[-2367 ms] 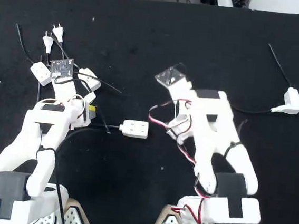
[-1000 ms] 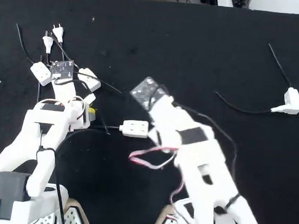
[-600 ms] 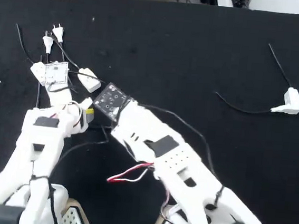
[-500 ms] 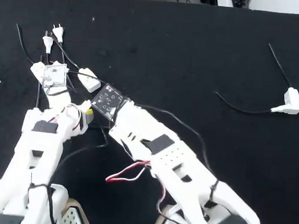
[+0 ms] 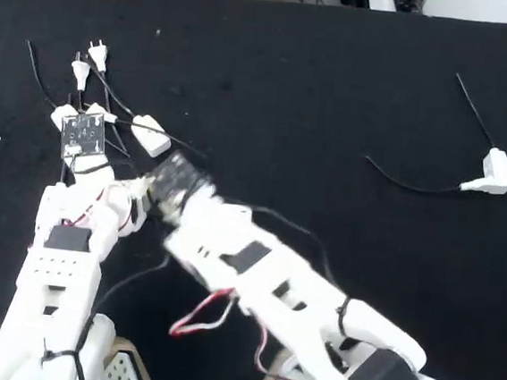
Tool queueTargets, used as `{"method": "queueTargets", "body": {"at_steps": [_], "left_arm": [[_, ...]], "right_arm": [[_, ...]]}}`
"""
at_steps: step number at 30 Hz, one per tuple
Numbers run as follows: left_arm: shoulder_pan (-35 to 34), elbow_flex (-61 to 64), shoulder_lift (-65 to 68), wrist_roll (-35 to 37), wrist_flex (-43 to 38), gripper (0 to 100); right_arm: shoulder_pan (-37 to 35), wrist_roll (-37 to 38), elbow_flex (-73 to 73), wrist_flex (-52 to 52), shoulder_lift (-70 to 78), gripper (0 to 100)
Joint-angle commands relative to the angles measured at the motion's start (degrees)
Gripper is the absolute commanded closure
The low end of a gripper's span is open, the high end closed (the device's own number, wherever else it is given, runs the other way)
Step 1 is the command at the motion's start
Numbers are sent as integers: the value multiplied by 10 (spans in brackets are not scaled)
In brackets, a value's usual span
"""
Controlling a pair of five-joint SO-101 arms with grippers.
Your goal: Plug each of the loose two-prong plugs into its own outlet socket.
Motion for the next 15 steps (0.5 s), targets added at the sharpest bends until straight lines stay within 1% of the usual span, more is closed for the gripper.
{"method": "queueTargets", "body": {"at_steps": [1,6,8,12,15], "left_arm": [[-1,7,-44,7,-9,758],[0,35,-89,7,-9,758],[12,46,-105,2,-9,758],[43,62,-120,1,-9,758],[49,64,-121,1,-9,758]], "right_arm": [[-32,-10,-1,-14,0,988],[-31,-11,-5,-14,0,988],[-31,-11,-4,-14,-16,988],[-31,-11,24,-13,-96,988],[-31,-8,64,-14,-166,988]]}}
